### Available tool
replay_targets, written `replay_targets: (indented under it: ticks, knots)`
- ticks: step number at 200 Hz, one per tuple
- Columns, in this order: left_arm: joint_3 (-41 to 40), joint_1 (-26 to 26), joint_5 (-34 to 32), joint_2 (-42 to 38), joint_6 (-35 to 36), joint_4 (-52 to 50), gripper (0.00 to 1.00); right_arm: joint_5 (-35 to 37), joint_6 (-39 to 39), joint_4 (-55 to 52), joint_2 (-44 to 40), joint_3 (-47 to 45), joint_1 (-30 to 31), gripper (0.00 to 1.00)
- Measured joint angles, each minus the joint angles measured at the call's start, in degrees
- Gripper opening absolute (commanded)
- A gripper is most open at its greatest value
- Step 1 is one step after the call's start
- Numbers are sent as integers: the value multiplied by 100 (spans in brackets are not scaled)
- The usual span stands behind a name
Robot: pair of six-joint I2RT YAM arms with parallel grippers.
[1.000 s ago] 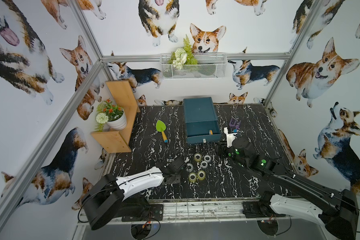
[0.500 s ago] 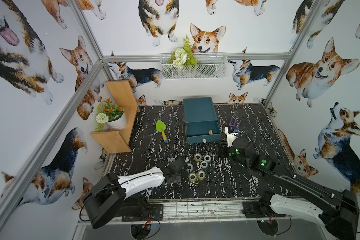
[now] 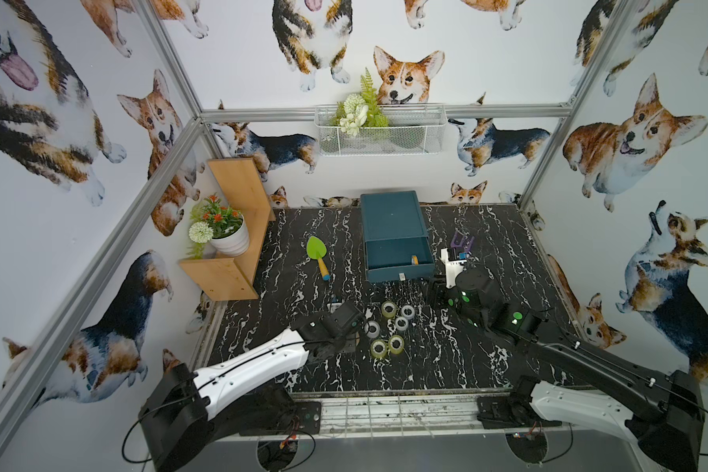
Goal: Place the transparent tape into the drawer according to color
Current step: Pick up the tape from the center of the board, then place the tape in the drawer.
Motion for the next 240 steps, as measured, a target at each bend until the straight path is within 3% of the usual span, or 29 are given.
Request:
replay_targets:
  ticks: [38,74,140,176,240]
  knots:
    - [1263,0,-186,-472,63,-688,10,243,33,-4,-282,-4,-4,60]
    - [2680,0,-365,-358,229,-984,10,382,116,-46,-437,-7,-37,60]
    - [4795,44,-643,1624,1104,-413,10,485,168,-210,-616,-50,-37,60]
    - [5381,227,-595,2638,1456,-199,8,468,267,-219,-723,-114,-37,60]
    - [5567,457,-498,3633,1799,-103,12,256,267,-168,-708,-304,-37,60]
